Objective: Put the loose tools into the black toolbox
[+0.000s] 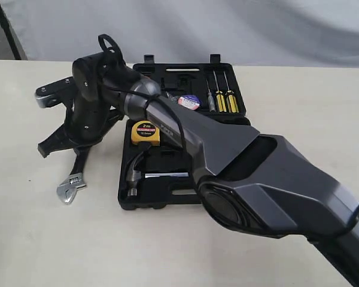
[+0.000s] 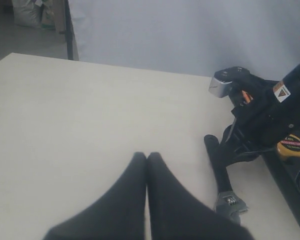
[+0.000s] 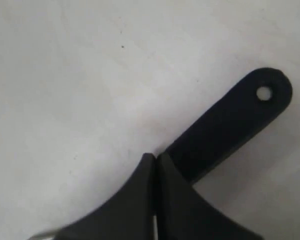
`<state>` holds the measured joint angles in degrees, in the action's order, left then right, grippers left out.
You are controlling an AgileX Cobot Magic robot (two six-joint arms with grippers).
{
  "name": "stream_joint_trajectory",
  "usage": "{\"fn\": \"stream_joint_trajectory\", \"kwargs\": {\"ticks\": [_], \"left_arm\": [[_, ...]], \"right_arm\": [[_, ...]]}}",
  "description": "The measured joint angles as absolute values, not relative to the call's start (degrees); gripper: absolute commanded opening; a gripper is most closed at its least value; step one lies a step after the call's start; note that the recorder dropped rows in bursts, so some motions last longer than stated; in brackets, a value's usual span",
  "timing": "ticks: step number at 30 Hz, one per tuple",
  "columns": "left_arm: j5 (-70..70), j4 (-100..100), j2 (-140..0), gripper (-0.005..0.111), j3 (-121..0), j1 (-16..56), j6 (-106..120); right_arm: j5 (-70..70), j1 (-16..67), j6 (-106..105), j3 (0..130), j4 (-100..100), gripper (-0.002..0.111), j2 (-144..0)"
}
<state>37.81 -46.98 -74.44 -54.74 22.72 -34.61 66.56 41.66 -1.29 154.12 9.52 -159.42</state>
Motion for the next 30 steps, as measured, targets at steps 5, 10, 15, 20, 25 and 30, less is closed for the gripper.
{"fn": "stream_joint_trajectory", "kwargs": {"ticks": [5,10,15,20,25,30], "left_arm": [[37.8,-47.0,-74.4,0.001,-54.7,22.7,-34.6],[37.8,-47.0,-74.4,0.001,-54.7,22.7,-34.6],[37.8,-47.0,-74.4,0.001,-54.7,22.7,-34.6],[37.8,-47.0,-74.4,0.001,-54.7,22.7,-34.6],[37.8,-47.0,-74.4,0.001,-54.7,22.7,-34.6],[37.8,-47.0,-74.4,0.001,-54.7,22.7,-34.6]], "right_arm": [[67.8,41.4,-0.8,154.1,15.5,-0.001,-159.4],[69.7,41.4,-1.0,153.6,17.0,-0.001,-157.5],[69.9,41.4,-3.3,153.6,13.3,-0.001,-150.8],[69.3,42.4,-4.2,149.9,9.0,-0.001,-148.4],[70.1,45.6,-4.2,141.2,-0.5,-0.001,-148.7],[70.1,48.0,-4.3,138.2,-2.1,-0.001,-148.7]]}}
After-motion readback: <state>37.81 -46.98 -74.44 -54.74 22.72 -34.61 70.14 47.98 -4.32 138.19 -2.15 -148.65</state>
